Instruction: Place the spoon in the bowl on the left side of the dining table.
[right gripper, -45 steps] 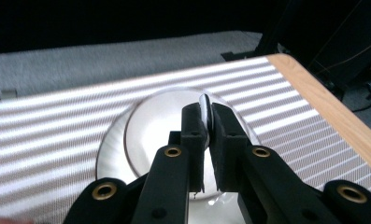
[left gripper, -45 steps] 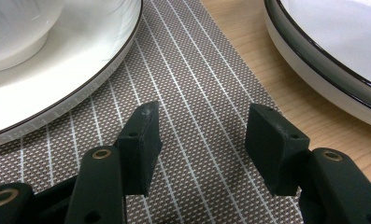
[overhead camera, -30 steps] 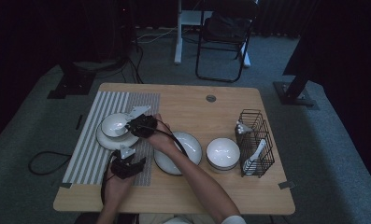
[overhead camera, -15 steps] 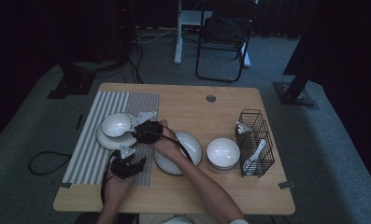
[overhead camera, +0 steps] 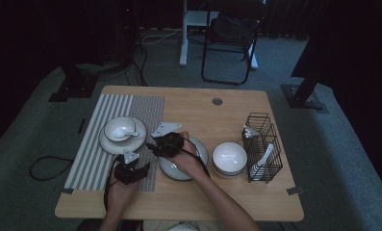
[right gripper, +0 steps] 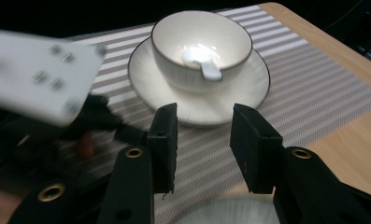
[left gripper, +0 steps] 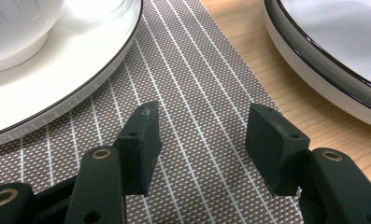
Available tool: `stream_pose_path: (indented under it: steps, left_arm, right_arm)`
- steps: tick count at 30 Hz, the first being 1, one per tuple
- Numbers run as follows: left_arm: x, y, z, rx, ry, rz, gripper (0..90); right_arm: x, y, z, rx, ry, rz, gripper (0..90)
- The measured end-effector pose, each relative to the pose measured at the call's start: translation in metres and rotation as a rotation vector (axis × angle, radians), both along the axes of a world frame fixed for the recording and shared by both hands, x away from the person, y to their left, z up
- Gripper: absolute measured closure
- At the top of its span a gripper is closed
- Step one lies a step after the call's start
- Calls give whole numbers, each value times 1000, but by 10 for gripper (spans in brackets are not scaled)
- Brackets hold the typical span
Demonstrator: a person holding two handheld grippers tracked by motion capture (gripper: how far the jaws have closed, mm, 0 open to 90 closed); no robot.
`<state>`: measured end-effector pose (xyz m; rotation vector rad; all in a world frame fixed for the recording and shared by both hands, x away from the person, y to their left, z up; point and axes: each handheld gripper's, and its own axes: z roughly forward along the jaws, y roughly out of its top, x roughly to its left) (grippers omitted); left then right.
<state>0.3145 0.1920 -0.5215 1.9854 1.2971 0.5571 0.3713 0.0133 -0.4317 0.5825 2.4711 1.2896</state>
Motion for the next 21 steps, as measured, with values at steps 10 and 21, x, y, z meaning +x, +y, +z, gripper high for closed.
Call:
stream_pose_path:
  steps: [10, 21]
  left_arm:
    - [0, 0, 0, 6, 2, -2, 461]
    - [0, -1, 0, 10, 1, -1, 461]
  right_arm:
    - [-36, -50, -4, 62, 15, -56, 581]
    - [-60, -78, -5, 88, -11, -96, 560]
